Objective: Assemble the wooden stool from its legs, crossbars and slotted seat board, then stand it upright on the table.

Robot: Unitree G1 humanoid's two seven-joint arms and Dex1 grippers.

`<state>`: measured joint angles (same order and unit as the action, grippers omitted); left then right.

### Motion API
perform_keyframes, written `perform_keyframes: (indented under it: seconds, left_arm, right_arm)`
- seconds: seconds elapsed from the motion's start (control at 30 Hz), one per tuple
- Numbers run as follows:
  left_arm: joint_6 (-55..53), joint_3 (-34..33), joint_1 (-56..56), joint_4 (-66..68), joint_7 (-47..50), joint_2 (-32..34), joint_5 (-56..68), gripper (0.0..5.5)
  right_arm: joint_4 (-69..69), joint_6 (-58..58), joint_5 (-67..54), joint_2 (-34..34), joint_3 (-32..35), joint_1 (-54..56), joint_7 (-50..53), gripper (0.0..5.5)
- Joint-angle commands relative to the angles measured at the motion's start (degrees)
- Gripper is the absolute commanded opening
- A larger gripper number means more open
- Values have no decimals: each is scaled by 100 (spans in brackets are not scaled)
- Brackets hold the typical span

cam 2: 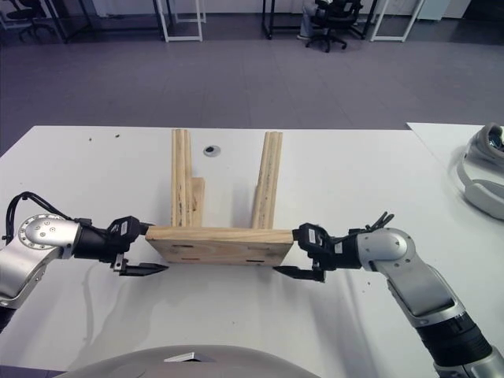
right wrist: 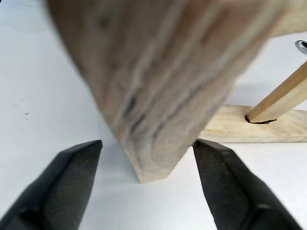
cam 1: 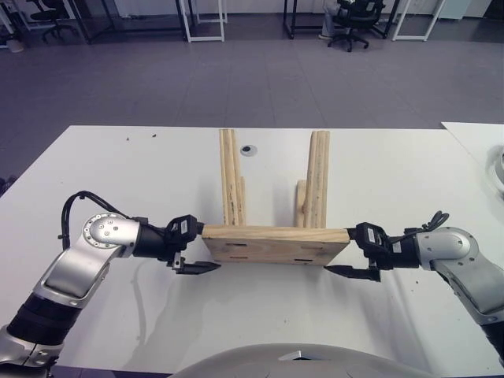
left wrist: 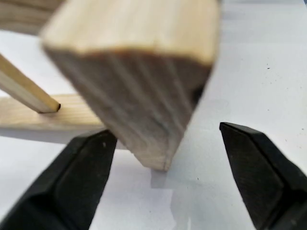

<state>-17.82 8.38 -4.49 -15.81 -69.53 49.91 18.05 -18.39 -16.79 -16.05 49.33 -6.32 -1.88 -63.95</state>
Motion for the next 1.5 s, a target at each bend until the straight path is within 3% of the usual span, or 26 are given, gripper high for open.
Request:
perform_keyframes:
  seconds: [0.03, 0.23, 0.37, 0.47, 0.53, 0.6, 0.67, 0.7, 0.77, 0.9, 1.0, 1.07, 1.17, 1.27, 1.33, 1.37, 1.4, 1.5]
  left_arm:
    - [226, 55, -118, 88, -86, -30, -68, 313]
    - [882, 325, -64, 384, -192, 85, -586, 213]
    - [1084, 285, -84, 395, -155, -66, -529, 149]
    - [682, -19, -389, 246, -235, -214, 153, 137]
    - [-530, -611, -957, -154, -338, -132, 1563, 137]
    - [-2317, -1225, -2071, -130, -440, 279, 3373, 137]
    - [-3742, -1484, -3095, 156, -502, 800, 4650, 137]
    - [-4373, -1530, -3574, 366, -430, 1094, 5294, 137]
    - [-5647, -1438, -4839, 1199, -237, 1269, 6219, 137]
    - [-7382, -826, -6881, 3318, -128, 657, 6503, 137]
    - [-7468, -60, -6691, 3831, 197, 809, 7611, 134]
    - [-7468, 197, -6058, 3923, 502, 952, 8030, 131]
    - [-7467, 367, -5694, 4313, 1026, 914, 8368, 131]
    - [-7447, 179, -5509, 4587, 1795, 638, 8611, 131]
    - [-6981, 187, -5011, 4348, 2819, 482, 9165, 131]
    - [-6764, 191, -4740, 4213, 3293, 378, 9334, 131]
    - [-6632, 176, -4541, 4122, 3649, 323, 9443, 131]
    - [-6411, -184, -4274, 4121, 4450, 54, 9492, 206]
  right_arm:
    - [103, 177, 78, 3, -6, 212, -29, 269]
    - [125, 299, 41, -115, -80, 243, -56, 162]
    - [39, 276, -54, -186, -78, 286, -81, 151]
    - [-70, -15, -521, -246, 156, 489, -160, 151]
    - [-485, -1179, -1949, -153, 632, 1060, -300, 151]
    - [-533, -2913, -4397, 491, 1194, 2273, -601, 151]
    - [361, -4649, -6080, 1131, 1295, 4196, -853, 151]
    - [1145, -5725, -6247, 1147, 1178, 5501, -1154, 151]
    - [2651, -7253, -6208, 1041, 594, 7551, -1758, 151]
    - [4588, -7570, -7168, 1123, -1455, 9044, -2167, 151]
    - [4175, -7570, -8607, 2030, -2753, 8247, -2360, 146]
    - [4031, -7570, -9348, 2396, -3039, 7337, -1999, 135]
    - [4278, -7570, -9691, 2292, -2987, 6631, -1511, 135]
    - [4989, -7568, -9694, 1801, -2632, 6548, -701, 135]
    - [4980, -7463, -9695, 1602, -2425, 6025, -129, 135]
    - [4892, -7183, -9695, 1397, -2063, 5501, 501, 135]
    - [4830, -6905, -9695, 1171, -1690, 5058, 1148, 174]
    - [4452, -6254, -9695, 330, -152, 3914, 2887, 243]
